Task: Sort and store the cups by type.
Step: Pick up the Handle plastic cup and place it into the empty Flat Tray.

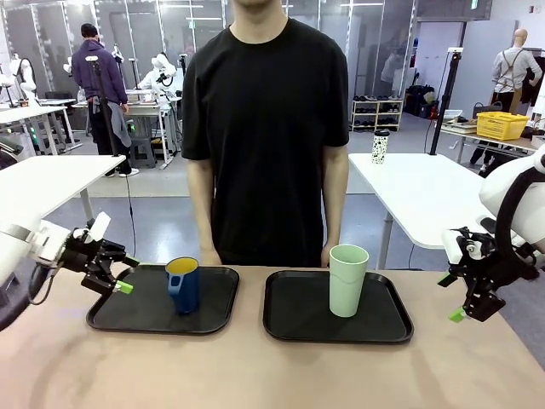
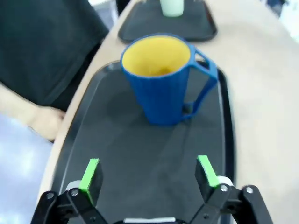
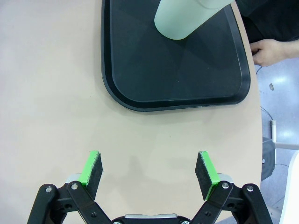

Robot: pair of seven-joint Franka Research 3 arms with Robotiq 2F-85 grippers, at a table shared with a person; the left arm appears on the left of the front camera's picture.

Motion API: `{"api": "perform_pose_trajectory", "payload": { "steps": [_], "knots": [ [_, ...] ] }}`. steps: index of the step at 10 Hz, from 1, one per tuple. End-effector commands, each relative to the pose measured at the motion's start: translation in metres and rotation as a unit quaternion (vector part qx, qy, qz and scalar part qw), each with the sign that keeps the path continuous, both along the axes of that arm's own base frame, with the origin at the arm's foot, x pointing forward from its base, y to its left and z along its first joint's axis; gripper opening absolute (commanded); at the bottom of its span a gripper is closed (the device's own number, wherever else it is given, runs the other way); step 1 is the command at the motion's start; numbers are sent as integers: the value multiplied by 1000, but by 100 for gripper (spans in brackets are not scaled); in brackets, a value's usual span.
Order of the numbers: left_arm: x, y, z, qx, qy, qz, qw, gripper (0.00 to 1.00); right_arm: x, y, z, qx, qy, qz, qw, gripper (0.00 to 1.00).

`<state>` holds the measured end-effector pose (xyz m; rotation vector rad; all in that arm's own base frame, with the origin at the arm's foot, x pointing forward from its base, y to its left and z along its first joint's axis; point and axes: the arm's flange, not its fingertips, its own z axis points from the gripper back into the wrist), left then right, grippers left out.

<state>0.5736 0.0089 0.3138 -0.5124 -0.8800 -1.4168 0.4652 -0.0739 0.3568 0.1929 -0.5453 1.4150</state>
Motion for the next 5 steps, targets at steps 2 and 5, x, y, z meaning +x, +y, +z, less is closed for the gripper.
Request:
{"api": "perform_pose_trajectory", "payload": {
  "steps": [2, 5],
  "knots": [
    [-44, -11, 34, 93, 17, 39, 995, 100, 4, 1, 1, 11, 0, -5, 1000, 100],
    [-68, 0, 54, 166, 19, 66, 984, 100, 4, 1, 1, 11, 0, -5, 1000, 100]
  ]
}}
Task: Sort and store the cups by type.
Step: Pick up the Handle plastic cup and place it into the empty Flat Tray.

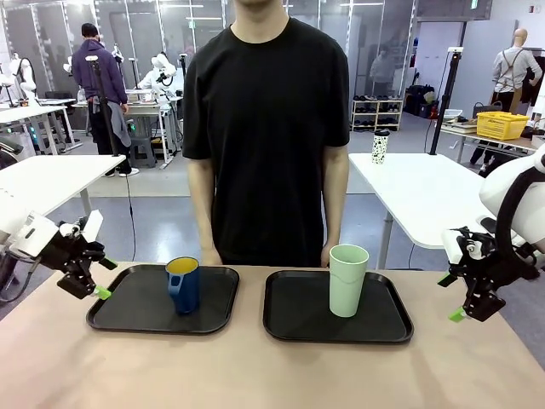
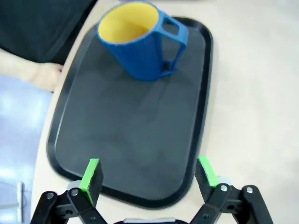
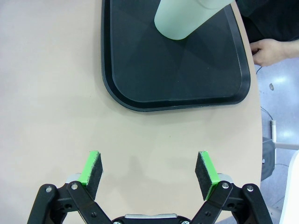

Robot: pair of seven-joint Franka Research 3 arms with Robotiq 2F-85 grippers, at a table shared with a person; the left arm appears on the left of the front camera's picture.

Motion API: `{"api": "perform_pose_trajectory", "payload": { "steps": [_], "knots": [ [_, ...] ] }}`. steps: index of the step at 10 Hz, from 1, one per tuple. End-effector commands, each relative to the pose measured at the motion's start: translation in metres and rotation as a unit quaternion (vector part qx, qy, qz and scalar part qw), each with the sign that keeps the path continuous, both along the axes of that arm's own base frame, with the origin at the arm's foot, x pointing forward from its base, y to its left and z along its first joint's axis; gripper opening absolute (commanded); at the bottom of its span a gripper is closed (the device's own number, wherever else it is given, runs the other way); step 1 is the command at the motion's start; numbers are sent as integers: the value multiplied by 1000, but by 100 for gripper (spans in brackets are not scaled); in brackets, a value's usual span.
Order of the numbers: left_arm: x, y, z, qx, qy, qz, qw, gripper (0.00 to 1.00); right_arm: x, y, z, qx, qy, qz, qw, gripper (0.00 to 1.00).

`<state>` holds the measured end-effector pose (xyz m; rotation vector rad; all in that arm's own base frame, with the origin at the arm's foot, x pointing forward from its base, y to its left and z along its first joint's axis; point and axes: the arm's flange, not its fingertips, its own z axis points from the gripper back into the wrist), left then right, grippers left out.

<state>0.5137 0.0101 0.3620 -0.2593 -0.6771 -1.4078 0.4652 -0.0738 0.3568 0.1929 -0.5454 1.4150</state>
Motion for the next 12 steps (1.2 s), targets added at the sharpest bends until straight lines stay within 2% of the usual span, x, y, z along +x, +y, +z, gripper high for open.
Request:
{"api": "perform_pose_trajectory", "payload": {
  "steps": [1, 2, 12],
  "knots": [
    [-12, 2, 11, 46, 25, 17, 999, 100, 4, 1, 1, 11, 0, -5, 1000, 100],
    [0, 0, 0, 0, 0, 0, 1000, 100, 4, 1, 1, 11, 0, -5, 1000, 100],
    [0, 0, 0, 0, 0, 0, 1000, 100, 4, 1, 1, 11, 0, -5, 1000, 100]
  ]
}}
